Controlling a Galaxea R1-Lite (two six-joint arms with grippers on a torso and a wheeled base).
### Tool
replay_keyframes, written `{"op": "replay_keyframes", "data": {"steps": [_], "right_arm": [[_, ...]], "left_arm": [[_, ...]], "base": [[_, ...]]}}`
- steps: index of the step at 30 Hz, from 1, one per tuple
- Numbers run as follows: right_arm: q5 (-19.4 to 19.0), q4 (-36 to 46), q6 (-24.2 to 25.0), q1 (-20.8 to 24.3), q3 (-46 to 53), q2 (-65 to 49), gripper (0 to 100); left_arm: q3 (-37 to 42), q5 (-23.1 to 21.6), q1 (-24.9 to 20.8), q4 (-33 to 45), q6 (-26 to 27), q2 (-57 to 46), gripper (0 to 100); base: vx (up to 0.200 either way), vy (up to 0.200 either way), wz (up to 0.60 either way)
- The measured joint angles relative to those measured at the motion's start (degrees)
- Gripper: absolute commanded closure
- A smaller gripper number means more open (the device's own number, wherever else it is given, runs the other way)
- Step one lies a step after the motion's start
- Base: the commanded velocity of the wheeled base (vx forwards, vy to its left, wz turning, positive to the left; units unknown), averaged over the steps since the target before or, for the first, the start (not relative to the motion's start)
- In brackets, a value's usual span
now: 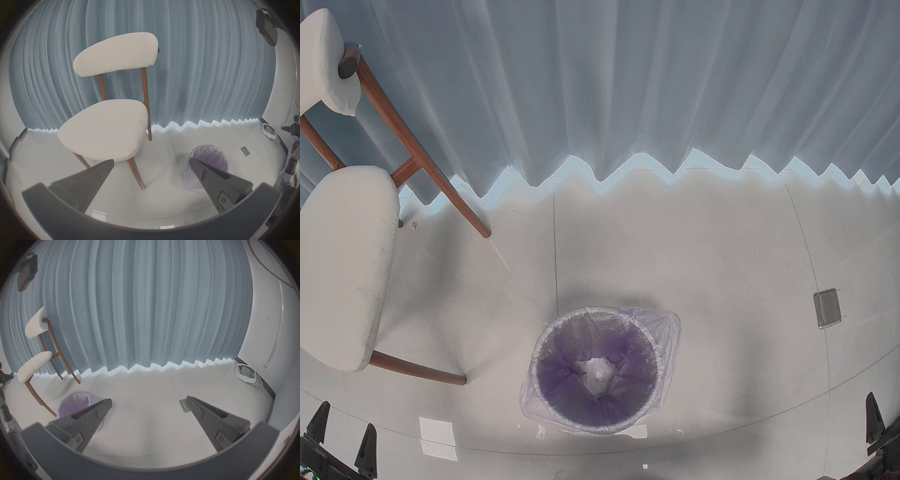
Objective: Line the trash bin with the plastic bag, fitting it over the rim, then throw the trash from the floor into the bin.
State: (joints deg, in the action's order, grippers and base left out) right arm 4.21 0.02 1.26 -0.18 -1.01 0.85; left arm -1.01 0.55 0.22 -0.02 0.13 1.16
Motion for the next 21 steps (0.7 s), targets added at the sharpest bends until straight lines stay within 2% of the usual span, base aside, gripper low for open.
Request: {"op": "replay_keyframes", "data": {"steps": [8,21], "right_arm": [[-1.67,0.05,-0.6,0.0,0.0,0.02,0],[-1.89,0.07,-1.1,0.07,0.0,0.05,0]], "left_arm": [[0.0,0.18,-0.11,0.02,-0.82,-0.12,0],[0.0,0.18,-0.04,0.1,-0.89,-0.17,0]], "base": [[0.0,0.0,0.0],[0.0,0.0,0.0]]}}
